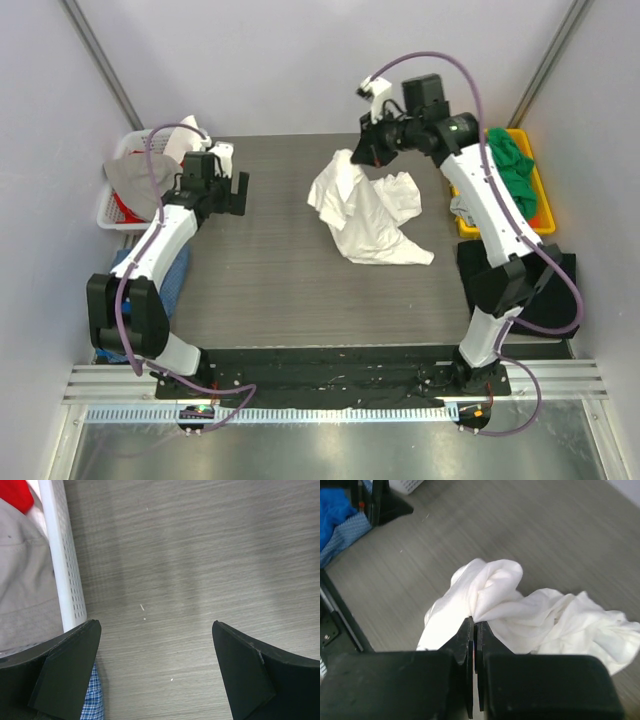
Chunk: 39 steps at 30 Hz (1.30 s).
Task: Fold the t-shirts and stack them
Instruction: Move the tshirt to the center of the board
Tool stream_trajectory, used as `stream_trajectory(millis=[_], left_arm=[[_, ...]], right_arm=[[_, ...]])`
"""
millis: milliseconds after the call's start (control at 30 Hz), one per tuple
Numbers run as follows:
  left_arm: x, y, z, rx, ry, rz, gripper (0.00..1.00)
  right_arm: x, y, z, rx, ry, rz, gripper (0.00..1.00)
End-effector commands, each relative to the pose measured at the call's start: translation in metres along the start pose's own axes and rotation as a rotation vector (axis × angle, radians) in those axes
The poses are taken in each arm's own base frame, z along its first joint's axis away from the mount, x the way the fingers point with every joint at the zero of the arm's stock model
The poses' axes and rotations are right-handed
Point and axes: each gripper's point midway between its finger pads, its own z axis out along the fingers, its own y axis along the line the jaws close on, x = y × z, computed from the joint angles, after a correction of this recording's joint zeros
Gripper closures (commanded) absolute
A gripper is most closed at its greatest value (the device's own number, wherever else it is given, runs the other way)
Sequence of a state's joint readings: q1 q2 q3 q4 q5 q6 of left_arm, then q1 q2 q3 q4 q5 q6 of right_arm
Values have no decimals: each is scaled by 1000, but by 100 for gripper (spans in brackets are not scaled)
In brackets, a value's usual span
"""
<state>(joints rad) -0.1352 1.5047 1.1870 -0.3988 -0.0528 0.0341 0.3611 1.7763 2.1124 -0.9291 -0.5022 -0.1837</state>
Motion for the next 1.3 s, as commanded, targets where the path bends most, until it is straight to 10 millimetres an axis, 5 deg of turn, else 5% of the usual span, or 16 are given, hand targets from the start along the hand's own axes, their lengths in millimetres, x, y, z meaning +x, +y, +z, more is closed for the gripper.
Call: stream_trajectory(millis=[0,133,400,567,833,933,1067,1133,1267], left_arm=[[-34,5,-11,-16,-86,-1,1],[-37,2,-19,-4,-104,-17,0],[-48,-16,-52,101,-221,-75,0],[-54,-27,-61,157,-239,-99,0],[-48,-25,-63,143,-223,-109,0],[-37,-29,-61,149,-201,-113,0],[-23,-35,-58,156,-172,-106,0],[-20,-36,-57,159,-164,-103,0],[-17,-40,-59,166,-164,-96,0]], right_arm=[[16,31,45,-115,38,-21,99],[34,45,80,-159,98,-28,99],[39,67,141,-227,127,-40,99],[65,92,183,-280,191,-51,99],[73,95,213,-262,194,-49,99],[78,99,219,-267,204,-53,91],[84,102,220,-262,220,-64,58],[85,98,215,-230,226,-71,31],[86,77,198,-101,241,-117,13]])
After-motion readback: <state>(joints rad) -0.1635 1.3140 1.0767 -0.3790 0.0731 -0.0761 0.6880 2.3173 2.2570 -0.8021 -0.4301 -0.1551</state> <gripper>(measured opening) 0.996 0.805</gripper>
